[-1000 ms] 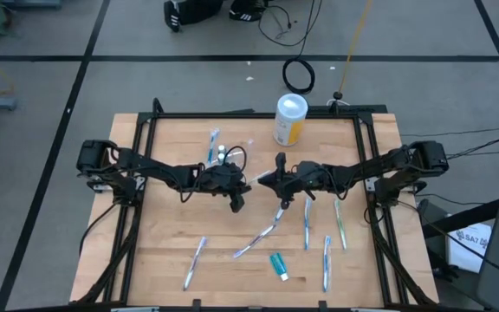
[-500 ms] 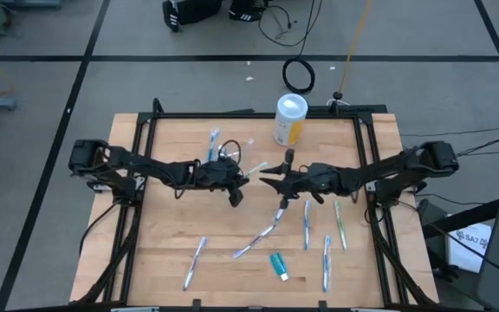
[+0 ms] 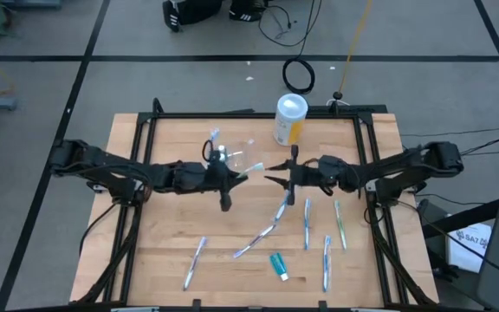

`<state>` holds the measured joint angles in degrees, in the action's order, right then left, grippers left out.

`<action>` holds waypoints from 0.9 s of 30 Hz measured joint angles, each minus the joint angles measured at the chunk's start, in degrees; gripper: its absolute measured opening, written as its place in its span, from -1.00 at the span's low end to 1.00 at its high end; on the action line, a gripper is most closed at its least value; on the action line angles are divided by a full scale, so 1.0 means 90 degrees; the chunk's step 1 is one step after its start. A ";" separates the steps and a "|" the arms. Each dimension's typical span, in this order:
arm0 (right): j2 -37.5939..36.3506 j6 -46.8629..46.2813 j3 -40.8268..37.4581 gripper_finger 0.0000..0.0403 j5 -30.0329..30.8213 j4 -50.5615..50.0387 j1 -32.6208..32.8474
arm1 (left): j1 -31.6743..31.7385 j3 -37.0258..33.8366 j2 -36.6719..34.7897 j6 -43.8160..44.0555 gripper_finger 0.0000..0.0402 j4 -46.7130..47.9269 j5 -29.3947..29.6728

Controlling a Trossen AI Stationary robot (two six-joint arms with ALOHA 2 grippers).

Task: Pick & Place toothbrushing station
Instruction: Put the green toothbrush into the transparent organizer

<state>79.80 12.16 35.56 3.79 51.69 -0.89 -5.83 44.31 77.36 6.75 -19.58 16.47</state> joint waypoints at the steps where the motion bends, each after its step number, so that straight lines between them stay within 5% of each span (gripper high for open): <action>1: 0.0142 -0.0225 -0.0007 -0.55 -0.0162 0.0468 -0.0032 | -0.0035 0.0000 0.0020 -0.0124 -0.91 -0.0165 -0.0058; 6: 0.1053 -0.0613 0.0002 -0.55 -0.1358 0.2301 -0.0067 | -0.0086 0.0000 0.0073 -0.0246 -0.95 -0.0509 -0.0547; 11: 0.1863 -0.1012 0.0290 -0.55 -0.1614 0.3537 -0.0060 | -0.0086 0.0000 0.0073 -0.0158 -0.90 -0.0473 -0.0671; 16: 0.2322 -0.1501 0.0673 -0.55 -0.1662 0.3758 -0.0060 | -0.0136 0.0000 0.0132 -0.0023 -0.96 -0.0408 -0.0714; 21: 0.2502 -0.1570 0.1001 -0.55 -0.2504 0.3704 -0.0069 | -0.0171 0.0002 0.0195 0.0052 -0.89 -0.0398 -0.0735; 27: 0.2502 -0.1687 0.1082 -0.55 -0.2280 0.3603 -0.0065 | -0.0212 0.0005 0.0216 0.0223 -0.93 -0.0339 -0.0681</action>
<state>102.32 -3.02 45.30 -16.73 84.12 -1.48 -7.74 44.36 79.30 8.76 -22.63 10.34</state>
